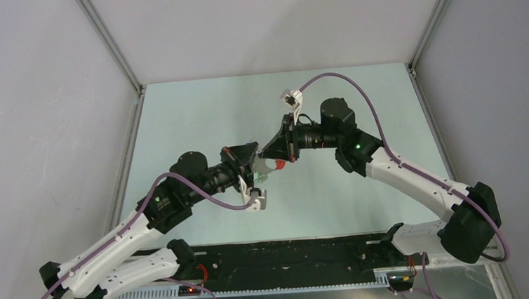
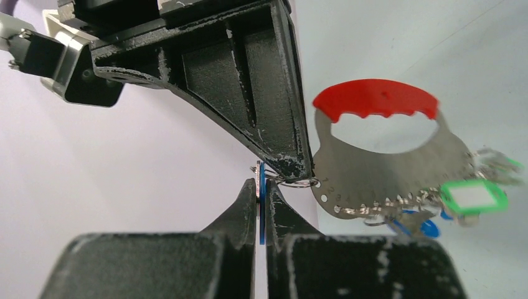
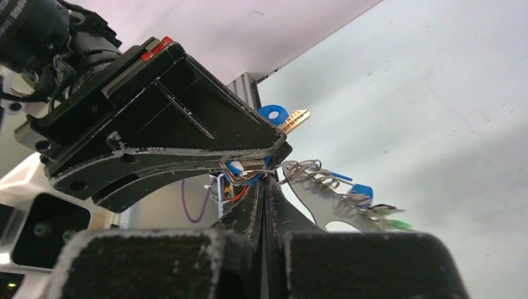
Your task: Remove the keys from the keyring
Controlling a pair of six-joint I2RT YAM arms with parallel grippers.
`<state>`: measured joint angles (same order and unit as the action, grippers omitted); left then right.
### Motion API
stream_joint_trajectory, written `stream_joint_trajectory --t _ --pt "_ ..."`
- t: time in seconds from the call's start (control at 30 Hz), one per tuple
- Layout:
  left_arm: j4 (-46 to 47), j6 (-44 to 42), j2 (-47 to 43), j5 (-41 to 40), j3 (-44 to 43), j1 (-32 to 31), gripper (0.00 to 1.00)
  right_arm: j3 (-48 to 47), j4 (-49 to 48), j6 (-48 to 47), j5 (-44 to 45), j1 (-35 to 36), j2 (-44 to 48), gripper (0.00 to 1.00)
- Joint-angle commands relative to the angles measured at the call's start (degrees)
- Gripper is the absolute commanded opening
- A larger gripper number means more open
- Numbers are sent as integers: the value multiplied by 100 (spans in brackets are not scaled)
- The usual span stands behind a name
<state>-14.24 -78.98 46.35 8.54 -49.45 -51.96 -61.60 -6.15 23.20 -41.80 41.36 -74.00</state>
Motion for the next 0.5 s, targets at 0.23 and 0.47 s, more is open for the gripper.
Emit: stream_joint_trajectory --t 0.23,0.47 --pt "132 191 -116 274 -187 -68 0 274 -734 -563 218 -164 534 42" --pt "124 246 -152 448 -190 -68 0 953 -1017 -2011 164 -158 1179 45"
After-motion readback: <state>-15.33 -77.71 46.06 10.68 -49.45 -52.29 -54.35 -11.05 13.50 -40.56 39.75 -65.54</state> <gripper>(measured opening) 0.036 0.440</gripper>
